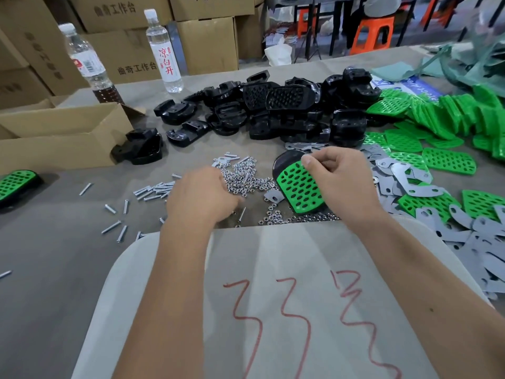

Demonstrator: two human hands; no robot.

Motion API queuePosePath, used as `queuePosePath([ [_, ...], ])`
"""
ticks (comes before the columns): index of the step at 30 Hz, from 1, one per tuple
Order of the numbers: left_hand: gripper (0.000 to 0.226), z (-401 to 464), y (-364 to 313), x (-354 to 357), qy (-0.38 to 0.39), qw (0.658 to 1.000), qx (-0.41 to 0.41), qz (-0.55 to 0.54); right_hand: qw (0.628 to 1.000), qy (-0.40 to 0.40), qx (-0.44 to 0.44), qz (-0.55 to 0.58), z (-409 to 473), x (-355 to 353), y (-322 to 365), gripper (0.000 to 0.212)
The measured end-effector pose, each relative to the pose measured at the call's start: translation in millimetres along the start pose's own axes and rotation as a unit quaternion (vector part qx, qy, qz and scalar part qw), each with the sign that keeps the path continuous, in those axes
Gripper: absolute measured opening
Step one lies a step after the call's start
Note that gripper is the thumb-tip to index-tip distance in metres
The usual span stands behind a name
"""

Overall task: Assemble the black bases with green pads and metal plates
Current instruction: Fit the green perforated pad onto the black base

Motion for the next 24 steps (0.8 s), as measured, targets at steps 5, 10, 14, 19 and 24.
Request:
queuePosePath([
  [5,0.005,-8,-16,3,-0.006,0.995,0.008,0.096,0.989,-0.069,-0.085,-0.103,-5,-9,19,0.014],
  [10,0.024,-14,-22,5,-0.002,0.996,0.004,0.090,0.983,-0.097,-0.131,-0.080,-12,-13,30,0.008],
  [14,0.011,-7,-21,2,-0.034,0.997,0.031,0.056,0.979,-0.120,-0.148,-0.079,-14,-16,34,0.009],
  [19,0.011,-4,-28,-9,-0.109,0.966,0.061,-0.225,0.975,-0.108,-0.181,-0.077,-16,-12,42,0.007],
  [24,0.025,-14,-62,26,0.035,0.734,0.061,-0.675,0.963,0.035,-0.257,-0.080,-24,18,59,0.023],
])
Point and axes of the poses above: each hand's wrist, its own z-axis towards the middle knuckle, its own x-axis out of the palm, y = z × x, the point moved 9 cm from there along z, towards the middle knuckle, and after that the axes turned 3 degrees about y, right-handed, at the moved point
